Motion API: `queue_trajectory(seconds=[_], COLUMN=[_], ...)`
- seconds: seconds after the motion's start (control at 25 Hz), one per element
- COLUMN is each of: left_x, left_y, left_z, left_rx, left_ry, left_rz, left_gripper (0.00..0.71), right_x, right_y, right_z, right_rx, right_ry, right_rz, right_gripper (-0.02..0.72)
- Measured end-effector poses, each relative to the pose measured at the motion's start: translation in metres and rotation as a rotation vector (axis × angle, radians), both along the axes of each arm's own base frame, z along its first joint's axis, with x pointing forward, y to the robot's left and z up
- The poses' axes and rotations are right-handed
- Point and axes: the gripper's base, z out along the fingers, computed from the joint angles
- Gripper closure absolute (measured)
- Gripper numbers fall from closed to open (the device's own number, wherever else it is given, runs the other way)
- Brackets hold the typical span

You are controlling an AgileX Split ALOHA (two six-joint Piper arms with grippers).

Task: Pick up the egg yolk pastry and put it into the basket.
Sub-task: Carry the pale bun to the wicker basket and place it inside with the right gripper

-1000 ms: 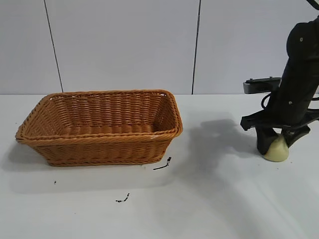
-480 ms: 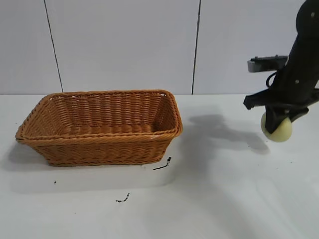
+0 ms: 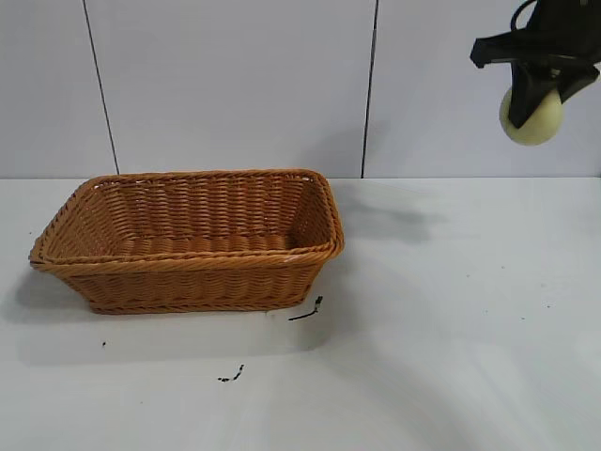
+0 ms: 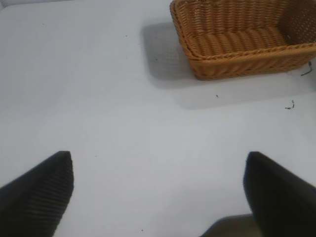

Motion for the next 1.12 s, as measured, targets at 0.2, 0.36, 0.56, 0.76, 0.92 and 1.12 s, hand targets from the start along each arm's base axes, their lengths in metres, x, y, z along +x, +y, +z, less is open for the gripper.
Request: queue_trajectory(seconds=[0.2,0.36,0.56,0.76,0.92,1.12], left_x=[0.000,0.000,0.000,0.000,0.000,0.000], left_y=[0.000,0.000,0.000,0.000,0.000,0.000], left_z=[0.000,0.000,0.000,0.000,0.000,0.000], left_rx=[0.000,0.000,0.000,0.000,0.000,0.000], left_ry=[0.000,0.000,0.000,0.000,0.000,0.000], left_rz=[0.000,0.000,0.000,0.000,0.000,0.000], left_gripper=[0.015,0.015,0.015,0.015,0.015,0.015], right_x=[0.013,0.006,-0.019,-0.044,-0.053,-0.040], right_y=[0.040,0.094,0.162,0.222,0.255,0.276], right_z=[0.011,0.023,0.025,0.024,0.003,-0.050], right_rx=[0.002,0.017,0.024,0.047,0.050,0.048], right_ry=[-0.013,-0.045,-0.057,-0.108,-0.100,-0.079], right_rz=[0.085,0.202,0.359,0.498,0.565,0.569], right_gripper=[0.591,0.591,0.592,0.592,0.592,0.592])
